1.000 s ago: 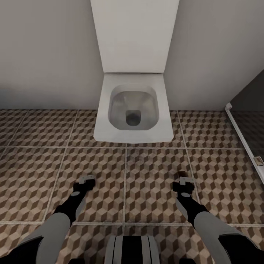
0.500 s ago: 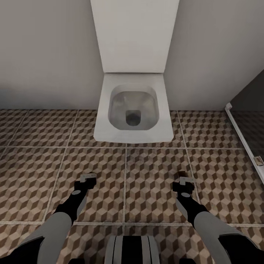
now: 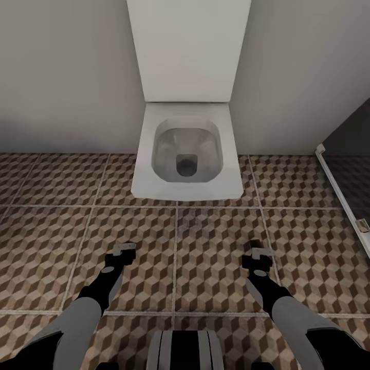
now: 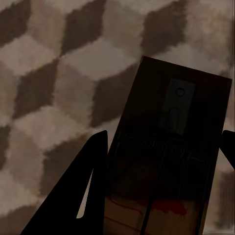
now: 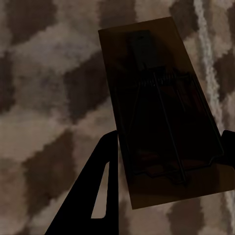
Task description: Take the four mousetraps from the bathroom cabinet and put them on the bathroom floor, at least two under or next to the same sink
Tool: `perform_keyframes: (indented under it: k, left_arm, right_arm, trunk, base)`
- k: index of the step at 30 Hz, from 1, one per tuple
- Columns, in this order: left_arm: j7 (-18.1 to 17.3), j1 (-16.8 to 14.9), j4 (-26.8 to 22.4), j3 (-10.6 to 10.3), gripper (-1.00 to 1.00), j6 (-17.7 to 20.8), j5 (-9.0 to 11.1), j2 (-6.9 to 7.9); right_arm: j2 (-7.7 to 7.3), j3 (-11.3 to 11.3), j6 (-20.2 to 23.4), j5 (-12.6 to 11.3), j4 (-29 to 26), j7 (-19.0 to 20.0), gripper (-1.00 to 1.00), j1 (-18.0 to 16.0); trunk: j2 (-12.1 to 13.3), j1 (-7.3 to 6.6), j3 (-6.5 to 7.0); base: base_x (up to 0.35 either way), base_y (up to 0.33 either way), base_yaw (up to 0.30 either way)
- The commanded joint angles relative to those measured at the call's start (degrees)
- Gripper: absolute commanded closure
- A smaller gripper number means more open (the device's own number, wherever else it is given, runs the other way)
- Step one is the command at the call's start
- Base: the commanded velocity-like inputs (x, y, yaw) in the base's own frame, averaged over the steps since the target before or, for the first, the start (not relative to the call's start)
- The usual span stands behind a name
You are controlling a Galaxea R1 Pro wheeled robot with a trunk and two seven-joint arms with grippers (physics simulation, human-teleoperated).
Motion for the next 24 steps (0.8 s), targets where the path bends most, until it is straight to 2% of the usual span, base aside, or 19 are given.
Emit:
perform_keyframes:
  k: [1, 21, 24]
  left_arm:
    - [0.1, 0.0, 0.1, 0.4, 1.00, -0.2, -0.7, -0.11]
    - [-0.1, 0.0, 0.6, 0.5, 1.00, -0.3, -0.4, -0.60]
    - [-0.1, 0.0, 0.6, 0.4, 1.00, -0.3, -0.3, -0.84]
  right_arm:
    - [-0.03, 0.4, -0.2, -0.5, 0.1, -0.1, 1.00, 0.0]
    - [-0.03, 0.4, -0.2, -0.5, 0.0, 0.0, 1.00, 0.0]
    - [-0.03, 0.4, -0.2, -0.5, 0.0, 0.0, 1.00, 0.0]
  trunk:
    - [0.0, -0.01, -0.03]
    - [0.0, -0.01, -0.03]
    - [-0.1, 0.07, -0.69]
  base:
    - [0.000, 0.000, 0.000]
    - [0.000, 0.000, 0.000]
    - [0.000, 0.000, 0.000]
